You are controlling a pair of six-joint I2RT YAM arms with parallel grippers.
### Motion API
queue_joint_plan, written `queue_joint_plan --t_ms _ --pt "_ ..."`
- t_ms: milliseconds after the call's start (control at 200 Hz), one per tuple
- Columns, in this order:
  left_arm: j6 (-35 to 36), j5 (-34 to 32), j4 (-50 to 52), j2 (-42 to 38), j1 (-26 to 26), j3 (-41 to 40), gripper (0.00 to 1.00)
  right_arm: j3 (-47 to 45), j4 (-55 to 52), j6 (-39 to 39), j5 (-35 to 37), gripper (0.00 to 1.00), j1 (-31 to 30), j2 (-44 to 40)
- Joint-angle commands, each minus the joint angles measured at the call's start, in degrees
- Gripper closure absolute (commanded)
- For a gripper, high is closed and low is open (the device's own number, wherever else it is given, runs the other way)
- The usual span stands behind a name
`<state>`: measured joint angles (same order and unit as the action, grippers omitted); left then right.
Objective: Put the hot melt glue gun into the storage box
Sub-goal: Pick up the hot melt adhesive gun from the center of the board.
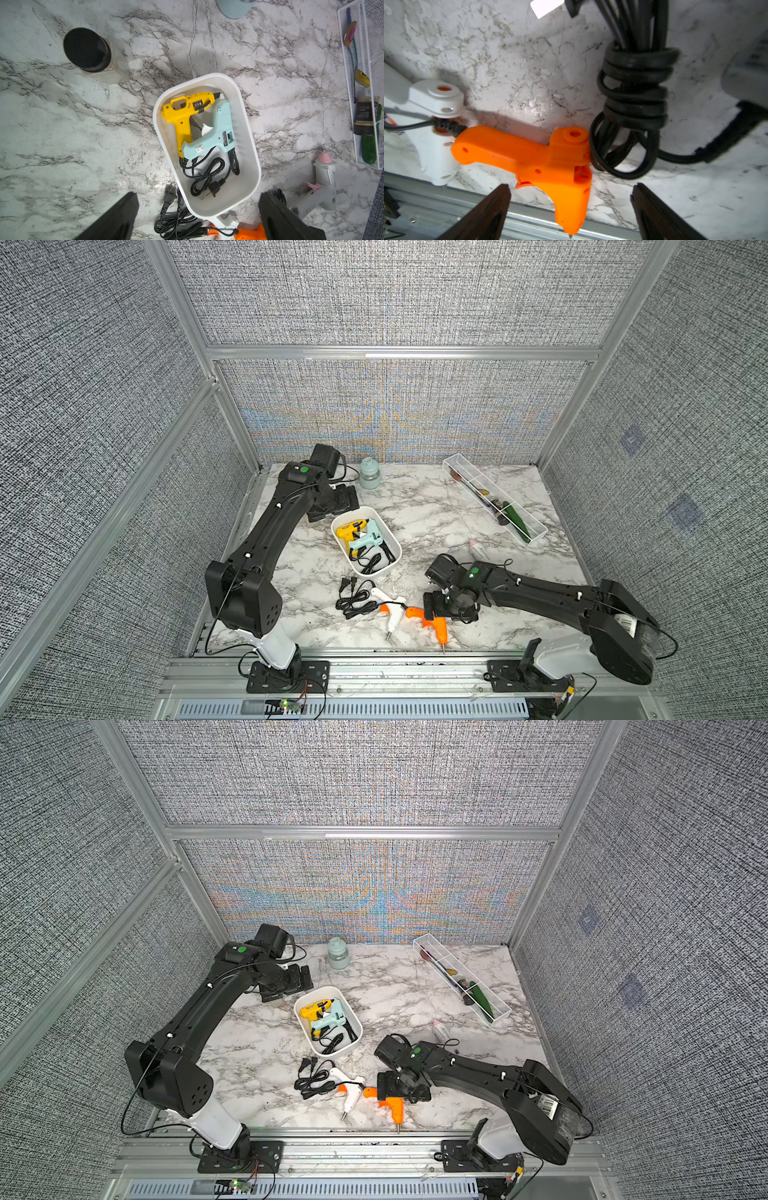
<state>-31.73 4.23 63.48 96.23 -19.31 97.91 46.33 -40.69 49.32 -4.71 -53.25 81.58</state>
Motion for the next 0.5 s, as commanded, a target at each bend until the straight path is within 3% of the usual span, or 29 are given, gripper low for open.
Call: queue_joint_plan --t_ms 0,225,320,496 --pt "0.62 -0.58 0.5 -0.08 0.15 0.44 0.05 0.0 -2.3 -3.07 1.37 0.05 -1.84 1.68" --pt "0.88 -0.7 0.84 0.06 0.15 0.44 0.05 0.26 -2.16 -4.19 1.94 0.09 -6.8 7.02" --pt "0.96 -0.64 0.94 0.15 0.15 0.53 0.05 -0.01 -1.35 -4.31 2.37 0.15 -7.33 8.3" --pt "1.22 -0.88 0.92 0.24 0.17 0.77 0.05 1.33 -1.41 -5.18 5.29 0.49 -7.35 11.59"
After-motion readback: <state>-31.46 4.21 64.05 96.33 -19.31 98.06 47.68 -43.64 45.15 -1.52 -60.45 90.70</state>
